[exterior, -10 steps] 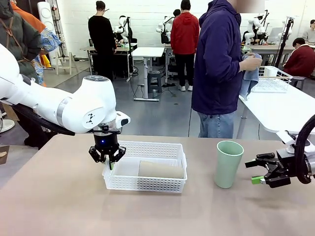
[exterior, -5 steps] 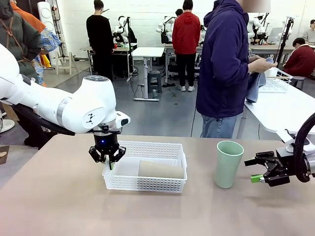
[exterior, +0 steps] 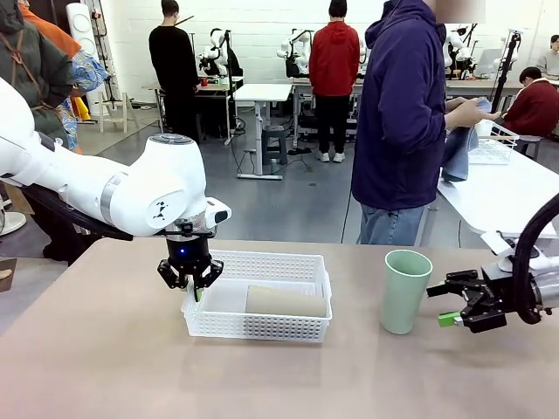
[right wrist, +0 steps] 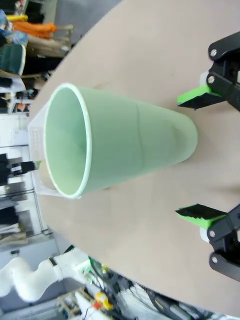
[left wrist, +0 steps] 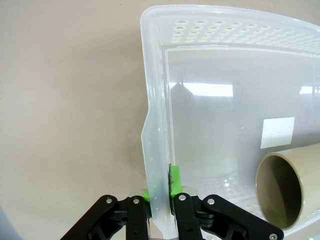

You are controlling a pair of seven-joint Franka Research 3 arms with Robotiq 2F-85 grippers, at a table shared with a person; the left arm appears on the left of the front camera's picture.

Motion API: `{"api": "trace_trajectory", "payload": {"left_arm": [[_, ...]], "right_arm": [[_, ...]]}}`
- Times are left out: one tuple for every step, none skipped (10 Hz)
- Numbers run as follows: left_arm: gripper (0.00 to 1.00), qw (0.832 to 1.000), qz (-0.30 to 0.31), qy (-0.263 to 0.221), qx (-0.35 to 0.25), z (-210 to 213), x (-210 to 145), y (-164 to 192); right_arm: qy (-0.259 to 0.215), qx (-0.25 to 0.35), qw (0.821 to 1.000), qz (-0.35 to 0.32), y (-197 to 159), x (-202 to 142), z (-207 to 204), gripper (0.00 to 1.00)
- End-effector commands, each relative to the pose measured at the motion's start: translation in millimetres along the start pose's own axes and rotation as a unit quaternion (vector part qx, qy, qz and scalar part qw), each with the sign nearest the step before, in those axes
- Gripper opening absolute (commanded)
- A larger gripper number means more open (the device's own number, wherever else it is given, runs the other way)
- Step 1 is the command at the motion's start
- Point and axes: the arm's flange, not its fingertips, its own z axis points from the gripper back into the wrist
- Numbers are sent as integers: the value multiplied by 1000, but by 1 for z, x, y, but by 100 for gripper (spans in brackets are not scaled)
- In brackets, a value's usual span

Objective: Clean and organize the cups into the basket.
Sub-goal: Pick up the Reusable plastic cup from the right side of the table and stack it inside the Organizing basket in the center of the table.

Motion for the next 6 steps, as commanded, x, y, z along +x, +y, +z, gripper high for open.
{"api": "trace_trajectory", "payload": {"left_arm": [[0, 1000, -4, -2, 1, 1, 0, 0], [0, 1000, -4, -2, 1, 1, 0, 0], [0, 1000, -4, -2, 1, 1, 0, 0], [0, 1000, -4, -2, 1, 1, 0, 0], [0, 1000, -4, -2, 1, 1, 0, 0], [0, 1000, -4, -2, 1, 1, 0, 0]], "right_arm": [[7, 19, 1000, 5, -16, -4, -18, 100], [3, 19, 1000, 4, -20, -5, -22, 100], [1, 20, 1000, 5, -23, -5, -24, 100], [0, 23, 1000, 5, -27, -6, -26, 100], [-1, 25, 1000, 6, -31, -7, -28, 100], [-3, 27, 1000, 5, -34, -8, -32, 100]]}}
